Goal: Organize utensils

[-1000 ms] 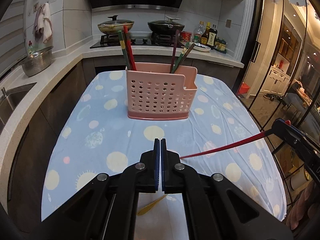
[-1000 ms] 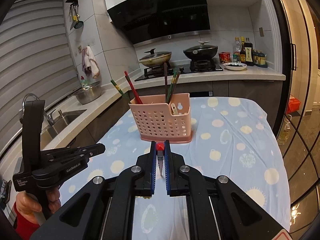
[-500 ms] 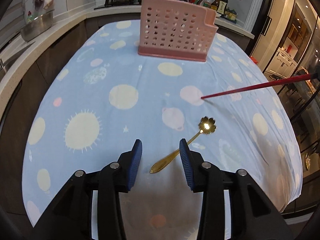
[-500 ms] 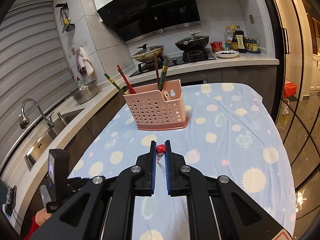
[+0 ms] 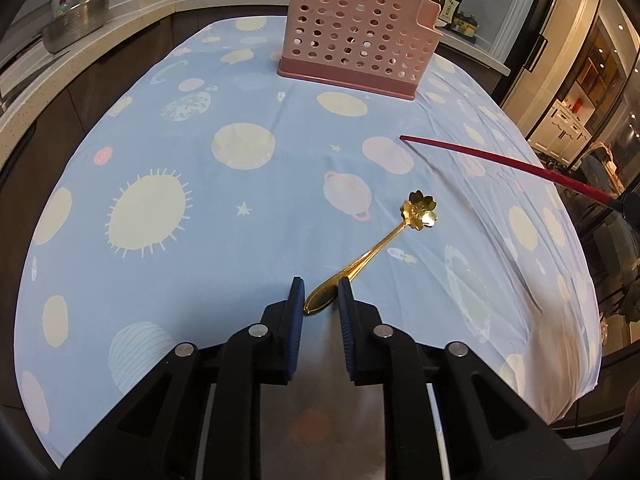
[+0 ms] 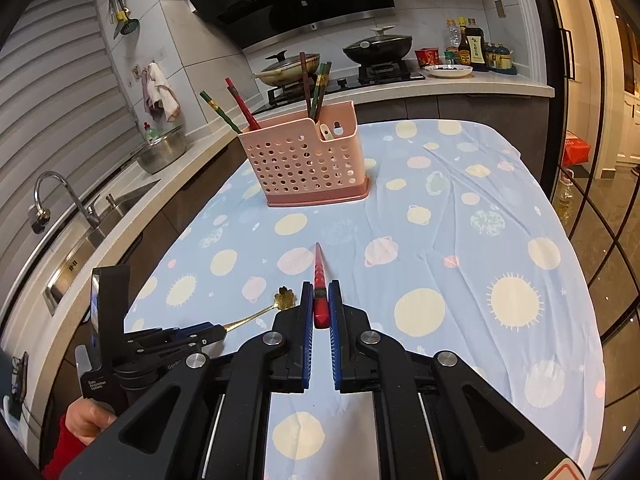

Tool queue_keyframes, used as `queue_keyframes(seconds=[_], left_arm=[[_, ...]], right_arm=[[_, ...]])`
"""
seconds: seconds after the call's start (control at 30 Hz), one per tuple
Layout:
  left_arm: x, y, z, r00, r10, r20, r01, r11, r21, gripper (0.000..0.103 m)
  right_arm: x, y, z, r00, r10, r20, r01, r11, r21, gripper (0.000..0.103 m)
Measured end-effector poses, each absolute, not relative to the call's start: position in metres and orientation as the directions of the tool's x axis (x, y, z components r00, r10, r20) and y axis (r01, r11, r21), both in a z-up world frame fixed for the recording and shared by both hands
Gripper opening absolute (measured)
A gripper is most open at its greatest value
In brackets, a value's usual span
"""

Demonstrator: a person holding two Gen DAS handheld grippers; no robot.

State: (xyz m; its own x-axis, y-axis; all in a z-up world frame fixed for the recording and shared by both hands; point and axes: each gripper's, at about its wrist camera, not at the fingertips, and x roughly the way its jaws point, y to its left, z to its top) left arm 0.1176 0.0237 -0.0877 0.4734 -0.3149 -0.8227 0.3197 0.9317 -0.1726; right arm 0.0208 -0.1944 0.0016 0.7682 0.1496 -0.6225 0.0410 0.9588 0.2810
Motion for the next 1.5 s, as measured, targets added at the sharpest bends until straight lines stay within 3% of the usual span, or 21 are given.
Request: queue_keyframes(seconds=[0.3,0.6,1.2,1.5], left_arm=[[0.112,0.02,-0.075,0.47,-0.335,-0.816,0.334,0.924,-0.187,0.007],[0.111,0.011,-0.013,0.566,-0.333,-0.754,0.371,0.92,-0.127,0.001],[0.17,-0.025,0.087,0.725,-0.332,-0.603,0.388,0.921,-0.041,0.001],[0.226,-0.039,0.144,0.792,-0.312,-0.525,0.363,0.932,-0.006,0.001]], right_arm=[[0.019,-0.196,0.005,0.776,0.143,-0.615,0.038,0.962,0.271,0.007],[0.03,-0.197,0.039,0.829,0.14,-0.541,-0.002,0.969,0.247,0.007],[0.098,-0.189,0.1,0.888,0.167,-0.428,-0.081,0.974,0.212,0.007],[0.162,-0.2,0.161,0.923,0.176,-0.341,-0.107,0.971,0.214,0.007]])
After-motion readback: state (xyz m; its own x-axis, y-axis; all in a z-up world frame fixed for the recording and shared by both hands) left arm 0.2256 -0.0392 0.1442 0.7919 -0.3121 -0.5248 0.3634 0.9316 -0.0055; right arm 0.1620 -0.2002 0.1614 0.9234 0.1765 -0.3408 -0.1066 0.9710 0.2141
